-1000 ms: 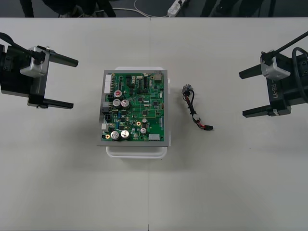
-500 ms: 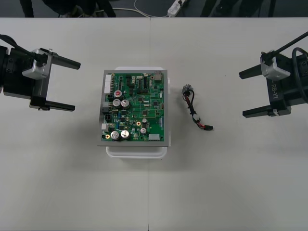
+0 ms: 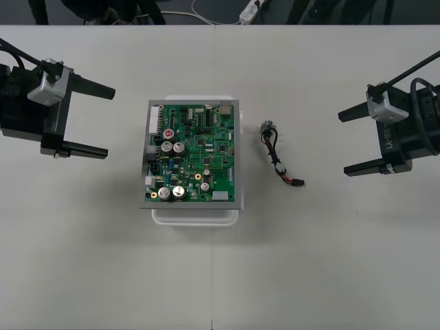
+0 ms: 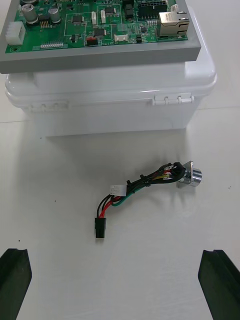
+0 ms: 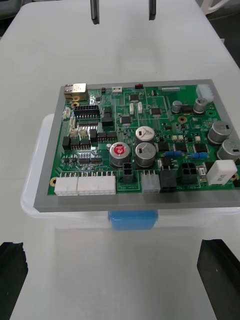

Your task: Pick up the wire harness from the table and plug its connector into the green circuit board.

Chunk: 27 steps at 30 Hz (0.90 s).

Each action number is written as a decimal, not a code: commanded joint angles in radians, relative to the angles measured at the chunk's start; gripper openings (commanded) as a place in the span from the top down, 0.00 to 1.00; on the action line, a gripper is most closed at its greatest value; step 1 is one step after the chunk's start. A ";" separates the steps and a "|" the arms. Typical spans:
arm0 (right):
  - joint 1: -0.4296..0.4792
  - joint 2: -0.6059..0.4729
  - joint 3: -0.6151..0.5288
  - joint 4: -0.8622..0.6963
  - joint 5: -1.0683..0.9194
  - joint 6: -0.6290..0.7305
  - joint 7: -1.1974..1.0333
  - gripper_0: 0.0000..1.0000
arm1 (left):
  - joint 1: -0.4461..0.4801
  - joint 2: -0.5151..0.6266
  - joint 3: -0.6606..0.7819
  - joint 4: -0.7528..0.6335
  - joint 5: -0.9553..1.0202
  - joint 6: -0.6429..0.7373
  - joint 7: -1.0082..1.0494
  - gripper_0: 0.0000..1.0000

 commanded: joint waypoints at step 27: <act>-0.105 0.030 0.217 -0.087 0.273 -0.004 -0.245 0.02 | -0.201 0.119 -0.123 -0.030 0.095 -0.028 0.202 0.00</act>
